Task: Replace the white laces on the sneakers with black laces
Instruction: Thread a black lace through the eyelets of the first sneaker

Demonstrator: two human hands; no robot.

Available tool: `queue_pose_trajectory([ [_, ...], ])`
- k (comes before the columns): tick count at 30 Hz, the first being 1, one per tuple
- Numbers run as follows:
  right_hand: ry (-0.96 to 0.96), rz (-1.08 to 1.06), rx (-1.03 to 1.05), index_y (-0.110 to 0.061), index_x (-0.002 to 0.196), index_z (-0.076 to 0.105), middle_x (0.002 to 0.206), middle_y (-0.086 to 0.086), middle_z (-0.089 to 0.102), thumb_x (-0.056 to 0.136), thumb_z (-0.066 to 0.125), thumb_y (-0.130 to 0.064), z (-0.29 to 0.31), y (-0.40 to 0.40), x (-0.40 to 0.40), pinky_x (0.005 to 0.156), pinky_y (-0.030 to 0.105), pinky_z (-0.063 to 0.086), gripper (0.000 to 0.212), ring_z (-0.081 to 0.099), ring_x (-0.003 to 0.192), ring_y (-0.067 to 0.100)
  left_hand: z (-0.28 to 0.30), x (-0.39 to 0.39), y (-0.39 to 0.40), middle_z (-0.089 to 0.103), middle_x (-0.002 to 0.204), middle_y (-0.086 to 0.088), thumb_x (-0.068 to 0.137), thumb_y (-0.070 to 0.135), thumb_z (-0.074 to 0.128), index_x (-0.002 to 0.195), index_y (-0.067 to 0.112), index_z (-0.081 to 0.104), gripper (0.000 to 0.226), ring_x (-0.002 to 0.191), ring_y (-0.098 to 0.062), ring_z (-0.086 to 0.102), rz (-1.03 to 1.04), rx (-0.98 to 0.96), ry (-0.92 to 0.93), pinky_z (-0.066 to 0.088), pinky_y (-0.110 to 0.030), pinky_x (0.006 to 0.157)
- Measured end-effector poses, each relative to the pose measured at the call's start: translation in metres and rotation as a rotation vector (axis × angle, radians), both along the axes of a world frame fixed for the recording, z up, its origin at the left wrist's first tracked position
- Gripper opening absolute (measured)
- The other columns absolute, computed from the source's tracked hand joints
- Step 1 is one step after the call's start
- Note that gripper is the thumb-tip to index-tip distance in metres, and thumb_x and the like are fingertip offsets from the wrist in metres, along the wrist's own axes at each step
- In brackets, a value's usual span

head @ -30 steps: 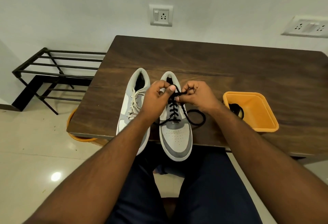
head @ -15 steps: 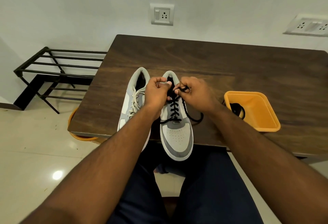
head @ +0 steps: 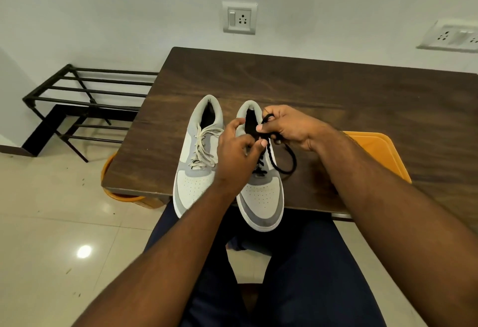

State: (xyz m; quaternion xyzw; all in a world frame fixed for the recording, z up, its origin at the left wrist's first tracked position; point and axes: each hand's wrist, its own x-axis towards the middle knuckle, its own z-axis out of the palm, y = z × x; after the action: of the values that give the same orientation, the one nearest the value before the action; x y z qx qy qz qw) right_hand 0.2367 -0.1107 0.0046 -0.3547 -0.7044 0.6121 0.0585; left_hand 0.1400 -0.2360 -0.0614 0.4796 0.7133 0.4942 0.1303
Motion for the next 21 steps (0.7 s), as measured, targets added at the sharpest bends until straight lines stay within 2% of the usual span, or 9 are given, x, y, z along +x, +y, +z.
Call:
queue_pose_trajectory([
  [4, -0.069, -0.142, 0.187, -0.015, 0.066, 0.050, 0.065, 0.004, 0.062, 0.085, 0.067, -0.001, 0.000, 0.004, -0.002, 0.054, 0.028, 0.045, 0.029, 0.061, 0.064, 0.018, -0.009, 0.009, -0.018, 0.046, 0.145, -0.008, 0.088, 0.025, 0.070, 0.069, 0.010, 0.069, 0.024, 0.132, -0.031, 0.039, 0.063, -0.116, 0.269, 0.034, -0.044, 0.102],
  [6, -0.052, -0.277, 0.216, -0.014, 0.065, 0.045, 0.067, 0.012, 0.059, 0.085, 0.069, -0.002, -0.001, 0.013, -0.003, 0.050, 0.029, 0.045, 0.034, 0.057, 0.058, 0.019, -0.018, 0.017, -0.029, 0.049, 0.139, -0.009, 0.089, 0.025, 0.068, 0.077, 0.012, 0.071, 0.018, 0.125, -0.033, 0.044, 0.076, -0.205, 0.380, 0.040, -0.048, 0.096],
  [8, -0.052, -0.348, 0.211, -0.014, 0.066, 0.044, 0.066, 0.012, 0.055, 0.086, 0.071, -0.008, 0.000, 0.021, -0.006, 0.042, 0.025, 0.044, 0.034, 0.050, 0.049, 0.013, -0.030, 0.020, -0.037, 0.057, 0.115, -0.013, 0.087, 0.019, 0.071, 0.081, 0.010, 0.067, 0.012, 0.097, -0.032, 0.056, 0.072, -0.145, 0.456, 0.050, -0.044, 0.077],
  [9, -0.077, -0.364, 0.247, -0.014, 0.066, 0.044, 0.064, 0.010, 0.054, 0.086, 0.072, -0.013, -0.001, 0.025, -0.008, 0.041, 0.024, 0.044, 0.034, 0.049, 0.048, 0.012, -0.035, 0.020, -0.040, 0.057, 0.106, -0.013, 0.084, 0.016, 0.073, 0.080, 0.009, 0.065, 0.012, 0.084, -0.031, 0.057, 0.064, -0.090, 0.504, 0.050, -0.041, 0.067],
  [10, -0.114, -0.375, 0.303, -0.014, 0.066, 0.045, 0.062, 0.007, 0.053, 0.085, 0.073, -0.018, -0.001, 0.027, -0.010, 0.042, 0.025, 0.044, 0.035, 0.049, 0.048, 0.012, -0.040, 0.018, -0.042, 0.055, 0.103, -0.012, 0.082, 0.014, 0.076, 0.080, 0.010, 0.064, 0.012, 0.078, -0.029, 0.057, 0.051, -0.042, 0.565, 0.047, -0.038, 0.062],
  [12, -0.188, -0.394, 0.396, -0.015, 0.066, 0.047, 0.062, 0.004, 0.053, 0.084, 0.074, -0.026, -0.003, 0.029, -0.016, 0.043, 0.026, 0.043, 0.034, 0.050, 0.050, 0.013, -0.047, 0.014, -0.047, 0.049, 0.112, -0.011, 0.082, 0.016, 0.076, 0.085, 0.011, 0.068, 0.010, 0.080, -0.028, 0.056, 0.013, 0.044, 0.631, 0.044, -0.036, 0.064],
  [14, -0.161, -0.467, 0.340, -0.017, 0.067, 0.047, 0.060, 0.002, 0.050, 0.085, 0.073, -0.028, -0.008, 0.030, -0.023, 0.042, 0.024, 0.038, 0.034, 0.046, 0.050, 0.014, -0.047, 0.013, -0.049, 0.043, 0.120, -0.009, 0.086, 0.022, 0.071, 0.091, 0.011, 0.073, 0.012, 0.083, -0.025, 0.054, -0.004, 0.152, 0.577, 0.046, -0.033, 0.066],
  [18, 0.077, -0.718, -0.209, -0.016, 0.073, 0.050, 0.056, -0.001, 0.040, 0.091, 0.062, -0.040, -0.003, 0.026, -0.046, 0.045, 0.020, 0.037, 0.032, 0.039, 0.045, 0.013, -0.034, 0.021, -0.043, 0.043, 0.120, -0.004, 0.092, 0.023, 0.061, 0.098, 0.003, 0.072, 0.023, 0.084, -0.003, 0.051, -0.080, 0.275, 0.252, 0.047, -0.020, 0.071],
  [21, 0.066, -0.717, -0.290, -0.018, 0.076, 0.050, 0.060, -0.003, 0.035, 0.095, 0.056, -0.038, 0.000, 0.027, -0.059, 0.038, 0.016, 0.028, 0.028, 0.029, 0.044, 0.009, -0.021, 0.032, -0.039, 0.055, 0.105, -0.002, 0.094, 0.021, 0.055, 0.094, 0.001, 0.066, 0.023, 0.094, -0.001, 0.055, -0.155, 0.262, -0.092, 0.047, -0.020, 0.078],
])
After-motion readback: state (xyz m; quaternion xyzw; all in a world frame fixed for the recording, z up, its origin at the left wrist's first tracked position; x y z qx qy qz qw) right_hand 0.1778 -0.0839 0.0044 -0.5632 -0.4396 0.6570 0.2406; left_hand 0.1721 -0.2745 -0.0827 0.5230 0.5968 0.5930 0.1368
